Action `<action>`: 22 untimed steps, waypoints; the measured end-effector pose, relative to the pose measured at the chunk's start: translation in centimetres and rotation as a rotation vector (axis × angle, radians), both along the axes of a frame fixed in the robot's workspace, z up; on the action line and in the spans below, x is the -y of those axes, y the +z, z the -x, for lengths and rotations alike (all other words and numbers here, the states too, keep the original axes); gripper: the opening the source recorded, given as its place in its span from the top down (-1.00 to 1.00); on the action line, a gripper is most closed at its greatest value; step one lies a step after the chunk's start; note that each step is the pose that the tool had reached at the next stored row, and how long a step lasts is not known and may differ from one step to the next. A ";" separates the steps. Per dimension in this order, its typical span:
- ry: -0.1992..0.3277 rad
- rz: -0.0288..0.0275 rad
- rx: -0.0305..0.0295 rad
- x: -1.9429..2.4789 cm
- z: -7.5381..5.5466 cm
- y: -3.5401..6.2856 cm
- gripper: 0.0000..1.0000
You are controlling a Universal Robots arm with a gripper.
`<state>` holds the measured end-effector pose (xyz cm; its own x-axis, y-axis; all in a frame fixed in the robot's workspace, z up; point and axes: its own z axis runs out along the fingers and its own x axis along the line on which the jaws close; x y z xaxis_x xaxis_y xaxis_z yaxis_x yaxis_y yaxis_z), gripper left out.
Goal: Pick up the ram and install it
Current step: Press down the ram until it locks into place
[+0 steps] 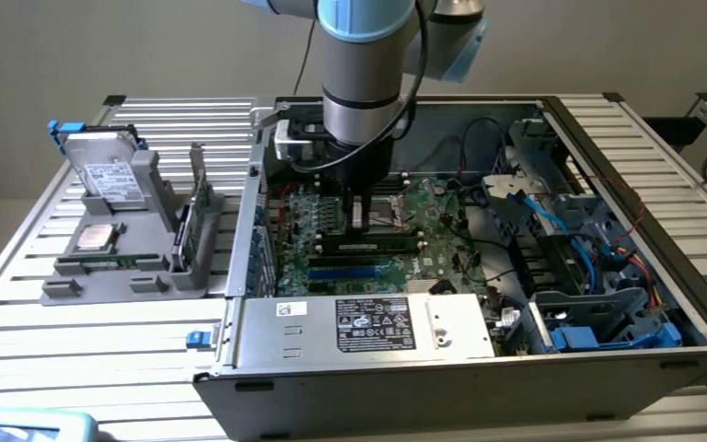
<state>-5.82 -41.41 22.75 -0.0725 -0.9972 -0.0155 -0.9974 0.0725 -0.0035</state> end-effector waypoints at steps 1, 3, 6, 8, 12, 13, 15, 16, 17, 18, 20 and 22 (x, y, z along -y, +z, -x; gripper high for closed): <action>0.000 0.0002 0.0008 0.00 0.1 -0.14 0.79; 0.000 0.0012 0.0031 0.01 0.3 -0.41 0.79; -0.001 -0.0025 0.0041 -0.03 0.3 0.11 0.79; -0.002 -0.0004 0.0039 0.06 0.3 1.08 0.79; -0.003 -0.0001 0.0039 0.14 0.3 2.91 0.79; -0.003 -0.0003 0.0040 0.14 0.3 3.36 0.79; -0.004 -0.0002 0.0039 0.16 0.1 4.26 0.79; -0.004 0.0002 0.0036 0.18 -0.1 4.72 0.79; -0.004 -0.0003 0.0037 0.20 -0.3 5.15 0.79; -0.004 0.0001 0.0033 0.23 -0.5 5.63 0.79; -0.004 0.0000 0.0020 0.42 -1.0 6.50 0.79; -0.004 -0.0003 0.0000 0.76 -1.5 6.84 0.79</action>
